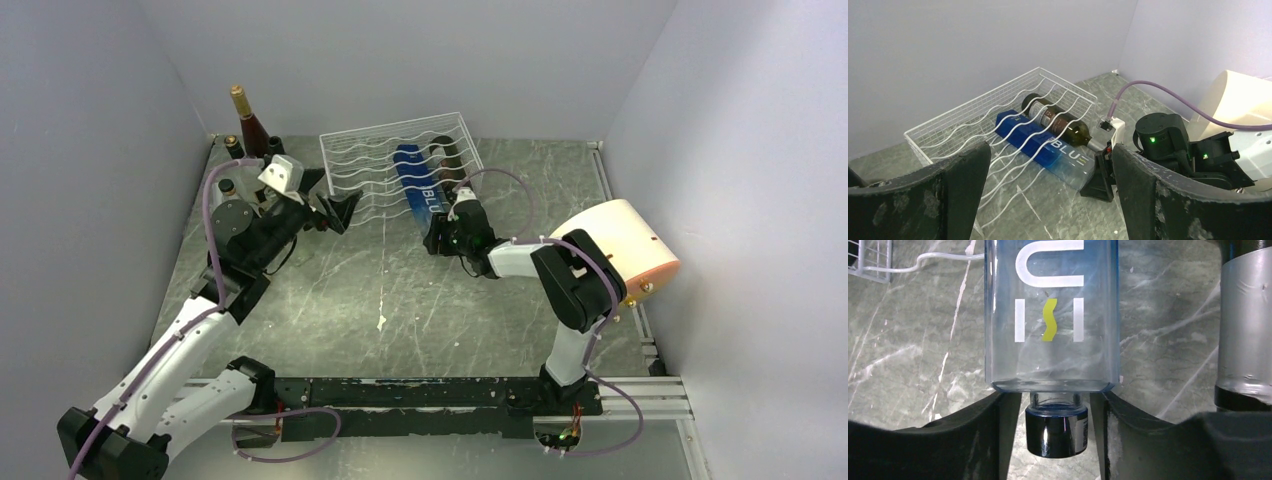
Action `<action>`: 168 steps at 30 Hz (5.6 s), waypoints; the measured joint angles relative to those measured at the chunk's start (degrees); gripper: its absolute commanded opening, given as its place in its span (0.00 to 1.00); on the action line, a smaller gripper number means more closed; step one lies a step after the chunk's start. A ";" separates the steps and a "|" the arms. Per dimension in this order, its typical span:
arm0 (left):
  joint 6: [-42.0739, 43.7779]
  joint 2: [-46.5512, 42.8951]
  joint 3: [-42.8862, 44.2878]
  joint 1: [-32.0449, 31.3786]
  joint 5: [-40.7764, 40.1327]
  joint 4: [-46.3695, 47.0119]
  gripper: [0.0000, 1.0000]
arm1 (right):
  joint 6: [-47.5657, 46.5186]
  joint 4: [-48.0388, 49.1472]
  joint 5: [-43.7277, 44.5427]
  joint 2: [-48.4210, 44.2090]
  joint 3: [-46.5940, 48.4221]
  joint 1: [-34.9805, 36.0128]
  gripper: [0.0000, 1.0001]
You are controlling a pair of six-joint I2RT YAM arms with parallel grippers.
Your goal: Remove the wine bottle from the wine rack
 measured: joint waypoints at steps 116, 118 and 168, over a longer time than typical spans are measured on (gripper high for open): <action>28.39 12.74 -9.60 -42.12 -32.68 3.65 0.07 | -1.46 -52.30 8.02 -59.98 8.52 1.99 0.91; 25.22 10.16 -9.73 -42.07 -35.91 1.95 0.07 | -1.09 -51.78 9.35 -60.63 8.48 1.99 0.91; -1.77 -10.95 -16.02 -6.95 -58.73 -9.51 0.40 | 1.92 -40.06 3.85 -49.07 2.67 1.99 0.91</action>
